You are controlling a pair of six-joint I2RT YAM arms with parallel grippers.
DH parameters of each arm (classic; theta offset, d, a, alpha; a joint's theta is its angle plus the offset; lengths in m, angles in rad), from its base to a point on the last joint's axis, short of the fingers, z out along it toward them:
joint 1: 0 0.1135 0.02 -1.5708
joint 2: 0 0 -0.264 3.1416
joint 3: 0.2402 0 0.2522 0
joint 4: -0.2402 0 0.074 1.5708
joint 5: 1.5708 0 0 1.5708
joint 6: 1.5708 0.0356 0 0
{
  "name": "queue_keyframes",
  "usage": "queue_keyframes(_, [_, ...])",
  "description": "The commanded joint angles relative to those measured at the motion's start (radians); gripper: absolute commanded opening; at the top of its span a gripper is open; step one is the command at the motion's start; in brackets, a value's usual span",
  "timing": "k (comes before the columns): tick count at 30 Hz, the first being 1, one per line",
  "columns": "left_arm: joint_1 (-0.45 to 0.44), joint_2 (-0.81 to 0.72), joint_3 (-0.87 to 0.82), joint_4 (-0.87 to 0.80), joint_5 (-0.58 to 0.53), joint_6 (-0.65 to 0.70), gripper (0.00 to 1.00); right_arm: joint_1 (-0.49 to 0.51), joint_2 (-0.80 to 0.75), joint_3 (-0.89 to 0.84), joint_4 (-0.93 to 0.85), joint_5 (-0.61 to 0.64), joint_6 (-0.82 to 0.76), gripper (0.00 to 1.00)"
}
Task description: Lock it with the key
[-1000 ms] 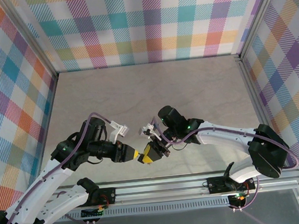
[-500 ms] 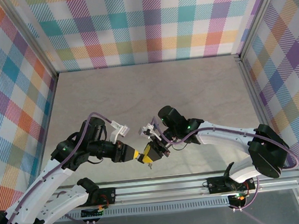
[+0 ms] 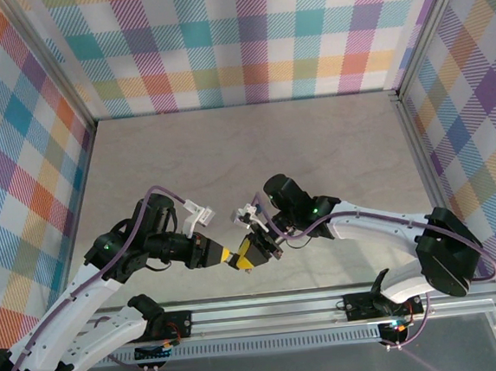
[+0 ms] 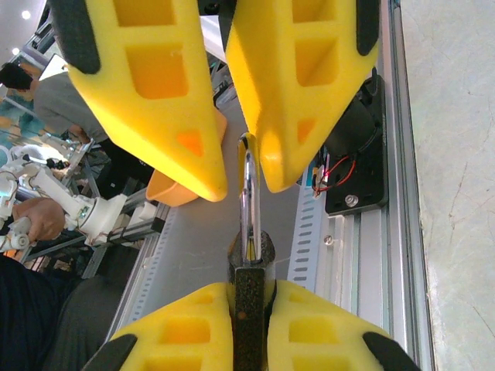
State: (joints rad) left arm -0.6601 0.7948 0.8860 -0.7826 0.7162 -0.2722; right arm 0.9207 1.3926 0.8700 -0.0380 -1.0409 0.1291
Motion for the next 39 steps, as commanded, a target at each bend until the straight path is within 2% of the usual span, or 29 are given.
queue_keyframes(1, [-0.012,-0.008,-0.01,0.013,0.019,-0.003,0.23,-0.01,-0.036,0.013,0.029,-0.03,-0.013,0.0])
queue_keyframes(8, [-0.013,-0.009,-0.009,0.014,0.022,-0.002,0.21,-0.011,-0.03,0.013,0.033,-0.043,-0.01,0.0])
queue_keyframes(17, [-0.015,-0.014,-0.01,0.013,0.015,-0.002,0.07,-0.011,-0.032,0.009,0.041,-0.066,-0.007,0.0])
queue_keyframes(20, [-0.014,-0.012,-0.012,0.013,0.017,-0.002,0.0,-0.011,-0.037,0.008,0.049,-0.081,-0.001,0.0])
queue_keyframes(30, [-0.016,-0.014,-0.016,0.02,0.024,-0.002,0.0,-0.011,-0.05,0.005,0.085,-0.192,0.035,0.0])
queue_keyframes(35, [-0.016,-0.011,-0.02,0.025,0.033,-0.004,0.0,-0.012,-0.053,-0.001,0.166,-0.225,0.102,0.0])
queue_keyframes(39, [-0.018,-0.008,-0.023,0.032,0.042,-0.005,0.0,-0.01,-0.061,0.013,0.145,-0.208,0.097,0.0])
